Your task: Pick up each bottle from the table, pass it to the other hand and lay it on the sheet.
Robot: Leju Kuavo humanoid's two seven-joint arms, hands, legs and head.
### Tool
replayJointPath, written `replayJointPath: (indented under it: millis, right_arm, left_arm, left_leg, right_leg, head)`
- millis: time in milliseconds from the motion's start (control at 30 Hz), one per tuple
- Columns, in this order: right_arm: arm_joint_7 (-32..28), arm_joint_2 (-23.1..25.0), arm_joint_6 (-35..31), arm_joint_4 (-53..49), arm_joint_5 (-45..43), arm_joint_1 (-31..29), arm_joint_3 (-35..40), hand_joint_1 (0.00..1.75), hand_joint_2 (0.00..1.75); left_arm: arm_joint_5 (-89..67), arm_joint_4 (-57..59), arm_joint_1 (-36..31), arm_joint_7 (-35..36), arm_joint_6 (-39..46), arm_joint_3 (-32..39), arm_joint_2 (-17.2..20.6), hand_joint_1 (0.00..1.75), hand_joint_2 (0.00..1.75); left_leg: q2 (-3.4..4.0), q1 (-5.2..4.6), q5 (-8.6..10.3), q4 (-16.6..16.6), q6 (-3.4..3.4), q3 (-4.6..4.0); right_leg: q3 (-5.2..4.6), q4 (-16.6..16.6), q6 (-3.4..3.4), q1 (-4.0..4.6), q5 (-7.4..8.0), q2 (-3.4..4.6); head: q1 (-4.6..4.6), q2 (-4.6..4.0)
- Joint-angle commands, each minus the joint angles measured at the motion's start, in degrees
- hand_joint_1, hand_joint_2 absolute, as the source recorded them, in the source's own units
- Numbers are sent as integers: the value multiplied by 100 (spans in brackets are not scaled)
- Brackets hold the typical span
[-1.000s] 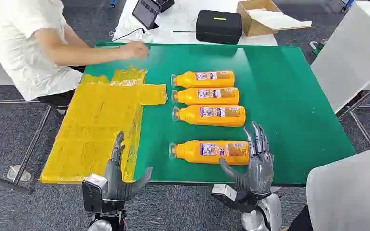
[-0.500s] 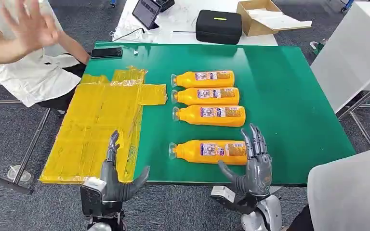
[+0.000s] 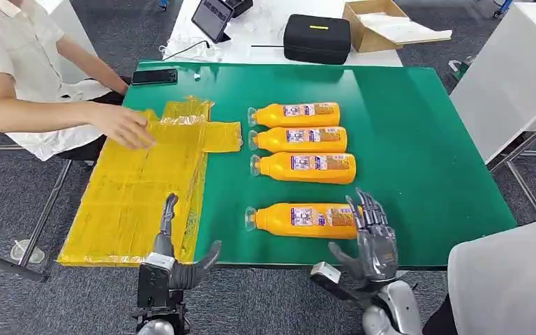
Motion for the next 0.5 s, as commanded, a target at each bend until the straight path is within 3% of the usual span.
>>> replayJointPath:
  millis: [33,200,500]
  right_arm:
    - [358,-910,400,1375,-124,-752,636,0,175]
    - [341,-861,720,1818,-481,-975,738,0,175]
    - [303,-668,449,2337,-472,-1190,897,0,175]
  left_arm:
    - [39,522,-302,84,3,-132,-72,0,175]
    - [188,577,-342,161,-157,-180,-97,0,175]
    - [258,318,-306,139,-172,-204,-35,0,175]
  left_leg:
    - [8,-4,-1,-6,5,18]
    - [11,-2,-3,-7,5,25]
    - [10,0,-2,-4,5,23]
  right_leg:
    - [17,-8,-5,-1,2,2]
    - [21,-8,-8,2,-1,3]
    - [19,-5,-8,3,-1,2]
  head:
    - [0,0]
    - [-2,0]
    - [-2,0]
